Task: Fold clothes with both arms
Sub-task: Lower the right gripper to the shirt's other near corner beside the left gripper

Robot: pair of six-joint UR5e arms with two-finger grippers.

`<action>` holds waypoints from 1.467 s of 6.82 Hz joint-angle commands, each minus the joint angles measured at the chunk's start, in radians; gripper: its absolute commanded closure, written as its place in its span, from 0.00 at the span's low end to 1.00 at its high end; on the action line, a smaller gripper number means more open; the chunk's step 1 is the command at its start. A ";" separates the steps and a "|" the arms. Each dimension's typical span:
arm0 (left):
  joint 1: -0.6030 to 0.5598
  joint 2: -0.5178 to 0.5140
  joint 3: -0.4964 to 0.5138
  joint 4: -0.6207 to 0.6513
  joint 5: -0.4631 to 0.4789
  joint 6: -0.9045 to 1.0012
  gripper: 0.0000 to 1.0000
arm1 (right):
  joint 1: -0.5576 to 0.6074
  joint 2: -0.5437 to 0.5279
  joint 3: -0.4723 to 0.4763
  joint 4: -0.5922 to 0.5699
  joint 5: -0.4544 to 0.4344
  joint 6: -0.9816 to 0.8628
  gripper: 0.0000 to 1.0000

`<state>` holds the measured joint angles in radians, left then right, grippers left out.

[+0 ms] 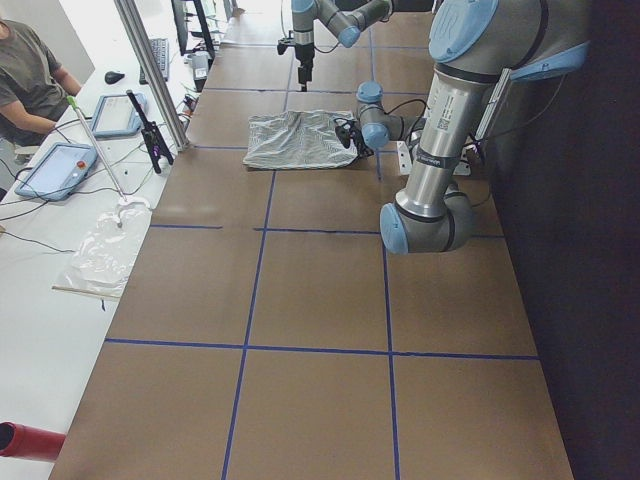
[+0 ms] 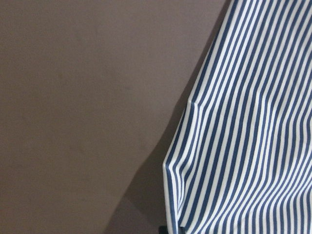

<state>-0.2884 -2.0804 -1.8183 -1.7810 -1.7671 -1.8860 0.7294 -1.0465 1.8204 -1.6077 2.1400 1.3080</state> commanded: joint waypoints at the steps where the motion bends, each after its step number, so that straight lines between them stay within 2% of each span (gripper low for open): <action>1: -0.003 0.005 -0.003 0.000 0.000 0.011 1.00 | -0.163 -0.059 0.114 0.002 -0.102 0.363 0.00; 2: -0.005 0.005 -0.003 0.000 0.000 0.011 1.00 | -0.251 -0.061 0.114 0.003 -0.212 0.511 0.00; 4: -0.008 0.003 -0.004 0.000 0.000 0.011 1.00 | -0.391 -0.069 0.099 0.096 -0.394 0.765 0.00; 6: -0.008 0.000 -0.004 -0.001 0.000 0.011 1.00 | -0.436 -0.060 0.009 0.098 -0.460 0.809 0.00; 10: -0.008 -0.003 -0.004 -0.001 0.000 0.013 1.00 | -0.430 -0.067 -0.006 0.094 -0.459 0.812 0.00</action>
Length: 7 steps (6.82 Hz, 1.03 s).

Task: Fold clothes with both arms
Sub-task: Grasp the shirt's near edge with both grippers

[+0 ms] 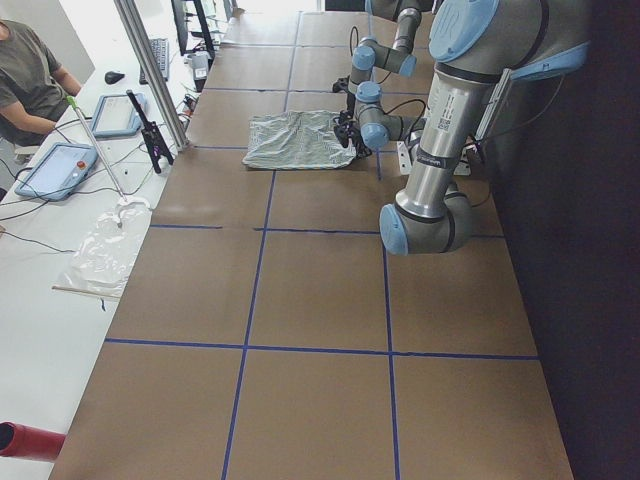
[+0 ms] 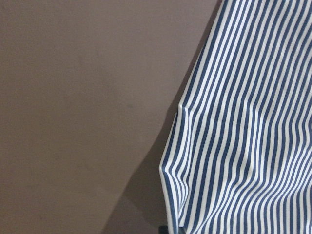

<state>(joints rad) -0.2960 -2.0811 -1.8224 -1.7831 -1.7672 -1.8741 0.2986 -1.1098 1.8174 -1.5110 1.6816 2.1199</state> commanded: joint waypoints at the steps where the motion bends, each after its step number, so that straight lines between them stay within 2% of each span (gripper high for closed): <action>1: 0.000 -0.002 0.000 -0.001 -0.002 0.000 1.00 | 0.001 -0.007 -0.004 -0.008 -0.002 0.000 0.00; 2: 0.000 -0.004 0.000 -0.001 -0.002 0.001 1.00 | 0.001 -0.005 -0.013 -0.009 -0.002 0.000 0.00; 3: 0.000 -0.004 -0.003 0.001 -0.002 0.000 1.00 | 0.001 -0.005 -0.018 -0.011 -0.002 0.000 0.15; 4: 0.000 -0.004 -0.002 -0.001 0.000 0.000 1.00 | 0.001 -0.004 -0.018 -0.009 0.000 0.000 0.55; 5: 0.000 -0.004 -0.002 -0.001 0.000 0.000 1.00 | 0.002 -0.002 -0.020 -0.011 0.000 -0.003 0.85; 6: 0.000 -0.004 -0.002 -0.001 0.000 0.000 1.00 | 0.004 0.001 -0.018 -0.011 0.003 -0.003 1.00; 7: 0.000 -0.004 -0.003 -0.001 0.000 0.000 1.00 | 0.005 0.002 -0.018 -0.011 0.004 -0.003 1.00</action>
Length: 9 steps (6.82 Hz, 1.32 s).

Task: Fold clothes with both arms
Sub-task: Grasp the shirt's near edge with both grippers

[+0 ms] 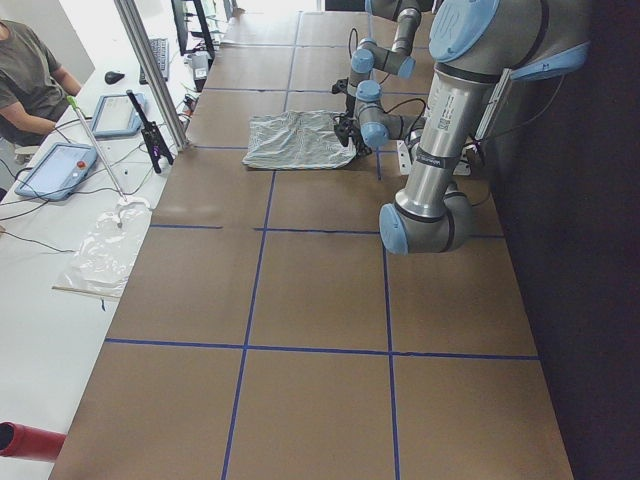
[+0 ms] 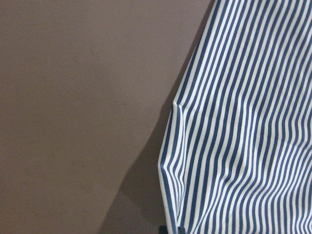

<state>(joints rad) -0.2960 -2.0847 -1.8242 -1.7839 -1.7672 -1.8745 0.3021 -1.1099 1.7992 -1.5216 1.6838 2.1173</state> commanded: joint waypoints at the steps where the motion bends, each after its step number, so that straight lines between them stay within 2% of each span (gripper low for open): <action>1: 0.000 0.000 -0.001 0.000 0.000 0.002 1.00 | 0.005 0.010 0.000 0.000 0.004 0.000 1.00; 6: 0.000 -0.002 -0.007 0.000 -0.001 0.002 1.00 | 0.003 0.021 0.020 0.008 -0.007 0.001 1.00; 9: 0.012 0.027 -0.104 0.044 0.000 0.000 1.00 | 0.005 0.015 0.096 0.015 0.004 -0.002 1.00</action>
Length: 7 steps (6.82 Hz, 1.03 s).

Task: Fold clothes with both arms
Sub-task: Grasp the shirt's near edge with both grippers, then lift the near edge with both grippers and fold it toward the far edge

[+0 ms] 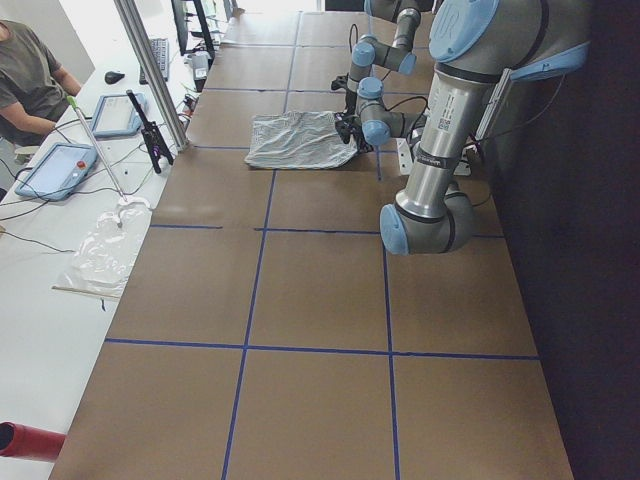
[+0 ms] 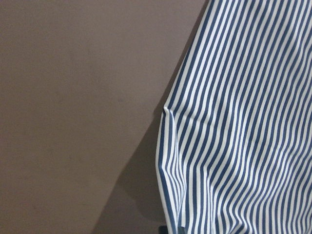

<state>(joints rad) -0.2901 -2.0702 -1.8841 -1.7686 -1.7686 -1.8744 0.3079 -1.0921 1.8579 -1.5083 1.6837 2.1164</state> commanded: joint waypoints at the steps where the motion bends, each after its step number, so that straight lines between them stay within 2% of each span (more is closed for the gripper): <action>1: 0.026 0.016 -0.105 0.070 0.003 0.000 1.00 | -0.012 -0.011 0.079 0.002 0.004 0.000 1.00; 3: 0.078 0.038 -0.231 0.156 0.003 0.000 1.00 | -0.058 -0.015 0.147 0.002 0.001 0.002 1.00; 4: 0.080 0.035 -0.251 0.161 0.002 0.000 1.00 | -0.064 -0.015 0.147 0.002 0.001 -0.009 1.00; 6: 0.045 0.024 -0.221 0.158 0.006 0.009 1.00 | -0.031 -0.005 0.113 0.002 -0.007 -0.092 1.00; 7: -0.037 0.022 -0.196 0.155 0.002 0.030 1.00 | 0.026 -0.002 0.112 0.002 -0.006 -0.117 1.00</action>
<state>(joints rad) -0.2549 -2.0446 -2.1040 -1.6119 -1.7658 -1.8626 0.2802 -1.0989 1.9782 -1.5063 1.6786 2.0418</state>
